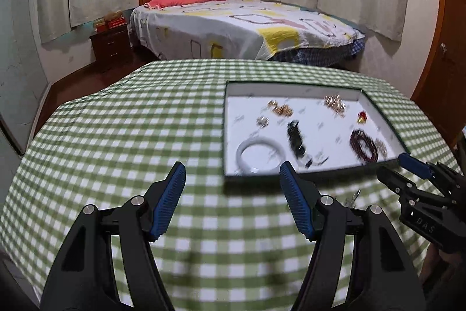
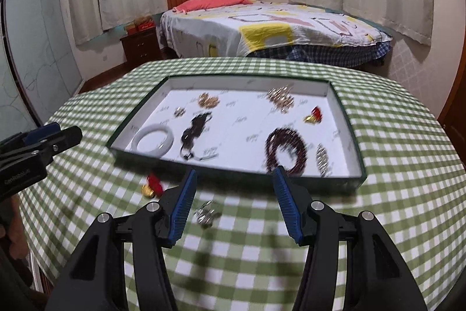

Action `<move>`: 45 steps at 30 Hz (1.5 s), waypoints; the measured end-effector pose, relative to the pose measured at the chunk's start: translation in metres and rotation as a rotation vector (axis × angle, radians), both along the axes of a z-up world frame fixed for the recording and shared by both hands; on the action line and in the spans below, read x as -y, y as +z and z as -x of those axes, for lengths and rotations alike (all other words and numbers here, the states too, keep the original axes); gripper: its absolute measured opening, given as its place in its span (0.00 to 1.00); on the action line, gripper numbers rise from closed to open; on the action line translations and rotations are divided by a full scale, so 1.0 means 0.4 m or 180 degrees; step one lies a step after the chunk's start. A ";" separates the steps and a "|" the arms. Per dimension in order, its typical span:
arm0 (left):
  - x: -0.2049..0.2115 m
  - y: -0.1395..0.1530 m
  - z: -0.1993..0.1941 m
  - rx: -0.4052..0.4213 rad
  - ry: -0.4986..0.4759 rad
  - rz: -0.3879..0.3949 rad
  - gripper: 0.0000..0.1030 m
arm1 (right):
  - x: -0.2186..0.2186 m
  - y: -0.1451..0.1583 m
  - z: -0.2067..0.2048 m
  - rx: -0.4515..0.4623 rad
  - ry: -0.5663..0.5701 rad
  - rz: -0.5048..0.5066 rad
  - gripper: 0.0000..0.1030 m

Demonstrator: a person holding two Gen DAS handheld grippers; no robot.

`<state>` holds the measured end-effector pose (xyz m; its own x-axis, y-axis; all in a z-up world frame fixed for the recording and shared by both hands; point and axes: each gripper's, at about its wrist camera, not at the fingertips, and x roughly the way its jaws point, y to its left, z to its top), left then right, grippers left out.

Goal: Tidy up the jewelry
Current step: 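Grasp the silver ring with the right gripper, then grasp the red coin tassel with the left gripper while the right holds the ring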

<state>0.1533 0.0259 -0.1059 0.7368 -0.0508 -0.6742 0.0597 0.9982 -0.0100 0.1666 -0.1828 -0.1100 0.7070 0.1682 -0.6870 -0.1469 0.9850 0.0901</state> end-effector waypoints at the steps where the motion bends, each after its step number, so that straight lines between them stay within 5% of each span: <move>1: -0.008 -0.003 0.010 -0.0013 0.0000 -0.0016 0.63 | -0.007 -0.005 0.006 -0.0010 0.0012 0.0009 0.52; 11: -0.099 -0.035 0.047 -0.0159 0.0154 0.0012 0.63 | -0.069 -0.072 -0.003 -0.0241 0.0126 0.0150 0.51; 18: -0.111 -0.049 0.048 -0.0202 0.0170 0.0037 0.63 | -0.074 -0.105 -0.022 -0.0430 0.0130 0.0195 0.41; 26: -0.098 -0.063 0.043 -0.0255 0.0151 0.0035 0.63 | -0.075 -0.125 -0.027 -0.0481 0.0194 0.0176 0.25; 45: 0.043 -0.089 0.033 -0.0340 -0.0088 0.0059 0.63 | 0.014 -0.087 0.009 -0.0369 0.0115 0.0114 0.25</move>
<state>0.1400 0.0088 -0.1414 0.6589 -0.0833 -0.7476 0.0847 0.9957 -0.0363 0.1630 -0.1883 -0.1447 0.6165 0.1660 -0.7697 -0.1732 0.9822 0.0732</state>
